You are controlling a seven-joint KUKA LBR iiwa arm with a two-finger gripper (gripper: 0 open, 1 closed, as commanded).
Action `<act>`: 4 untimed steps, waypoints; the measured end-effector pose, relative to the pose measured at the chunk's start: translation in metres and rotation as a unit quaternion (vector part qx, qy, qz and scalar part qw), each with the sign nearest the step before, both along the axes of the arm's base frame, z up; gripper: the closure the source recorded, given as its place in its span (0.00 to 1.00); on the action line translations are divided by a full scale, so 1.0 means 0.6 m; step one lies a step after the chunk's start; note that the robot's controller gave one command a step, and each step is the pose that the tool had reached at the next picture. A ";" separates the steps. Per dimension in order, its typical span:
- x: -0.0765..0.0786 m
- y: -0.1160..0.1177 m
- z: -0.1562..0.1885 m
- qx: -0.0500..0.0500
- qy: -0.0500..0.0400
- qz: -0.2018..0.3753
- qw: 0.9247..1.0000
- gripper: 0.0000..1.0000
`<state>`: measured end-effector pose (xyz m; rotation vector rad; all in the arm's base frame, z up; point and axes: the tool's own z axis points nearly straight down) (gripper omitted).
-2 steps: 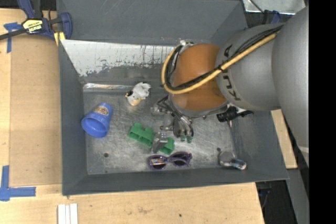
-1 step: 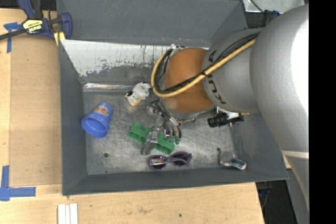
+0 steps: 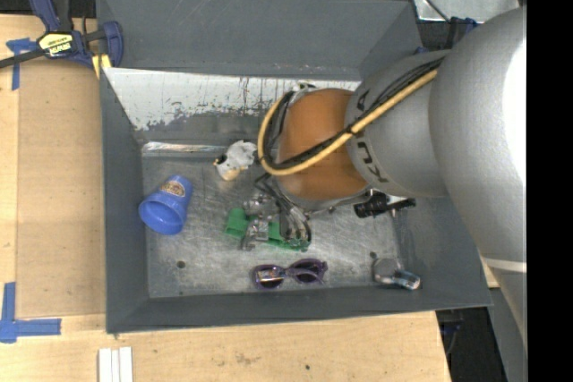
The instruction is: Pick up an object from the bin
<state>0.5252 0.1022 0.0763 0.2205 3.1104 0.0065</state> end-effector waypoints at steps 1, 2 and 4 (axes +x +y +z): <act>0.000 0.000 0.000 0.000 0.000 0.000 1.000 1.00; -0.001 0.000 0.003 0.000 0.003 0.000 1.000 1.00; -0.006 -0.001 0.036 -0.001 0.013 0.000 1.000 1.00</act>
Offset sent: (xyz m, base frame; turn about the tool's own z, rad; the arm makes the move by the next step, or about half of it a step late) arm -0.0001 0.0001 0.0161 -0.0001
